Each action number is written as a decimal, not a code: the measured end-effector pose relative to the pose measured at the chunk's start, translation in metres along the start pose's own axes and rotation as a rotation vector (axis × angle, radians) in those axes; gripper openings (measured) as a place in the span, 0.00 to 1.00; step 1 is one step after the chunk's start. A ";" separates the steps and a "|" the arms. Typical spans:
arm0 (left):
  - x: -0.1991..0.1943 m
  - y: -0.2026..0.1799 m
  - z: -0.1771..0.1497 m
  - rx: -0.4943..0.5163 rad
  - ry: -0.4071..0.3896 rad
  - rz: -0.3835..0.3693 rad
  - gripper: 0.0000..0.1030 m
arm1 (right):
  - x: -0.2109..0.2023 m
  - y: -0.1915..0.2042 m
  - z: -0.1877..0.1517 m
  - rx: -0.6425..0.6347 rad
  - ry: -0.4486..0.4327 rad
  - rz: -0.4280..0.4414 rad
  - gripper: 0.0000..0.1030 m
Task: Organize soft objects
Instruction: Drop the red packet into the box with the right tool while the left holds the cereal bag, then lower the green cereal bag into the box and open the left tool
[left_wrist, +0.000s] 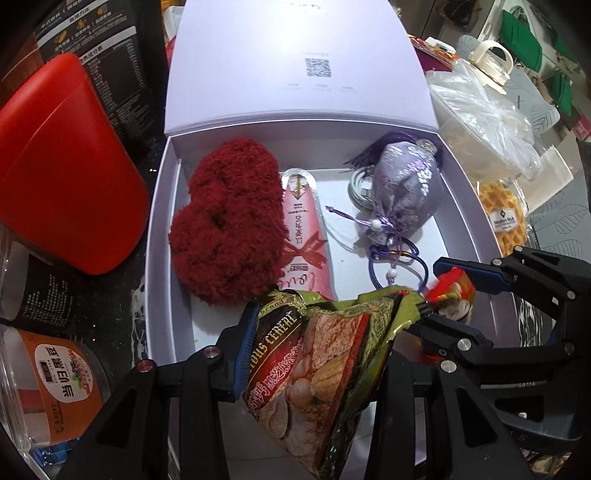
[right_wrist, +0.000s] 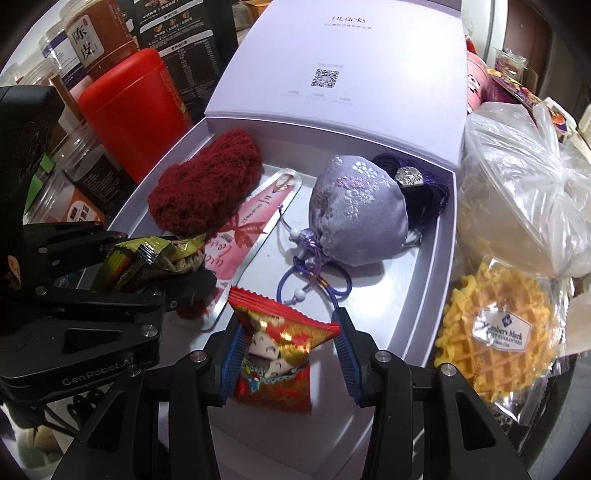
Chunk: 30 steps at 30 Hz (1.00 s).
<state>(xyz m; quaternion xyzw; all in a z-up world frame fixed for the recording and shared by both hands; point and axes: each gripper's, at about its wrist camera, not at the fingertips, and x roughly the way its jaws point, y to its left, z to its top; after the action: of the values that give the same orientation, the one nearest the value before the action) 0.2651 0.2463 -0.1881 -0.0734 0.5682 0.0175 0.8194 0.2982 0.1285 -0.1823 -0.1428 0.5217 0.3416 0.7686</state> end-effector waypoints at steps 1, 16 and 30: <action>0.000 0.000 0.000 0.004 0.000 0.005 0.39 | 0.001 0.000 0.001 0.000 -0.001 -0.001 0.44; 0.006 -0.013 0.002 0.036 0.043 0.116 0.40 | 0.001 -0.003 0.010 0.020 0.002 -0.032 0.51; -0.018 -0.019 0.027 0.000 0.026 0.169 0.69 | -0.033 -0.009 0.005 0.033 -0.035 -0.055 0.56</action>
<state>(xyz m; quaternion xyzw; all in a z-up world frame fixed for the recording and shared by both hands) 0.2857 0.2325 -0.1606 -0.0254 0.5828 0.0854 0.8077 0.3006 0.1122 -0.1521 -0.1383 0.5096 0.3142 0.7890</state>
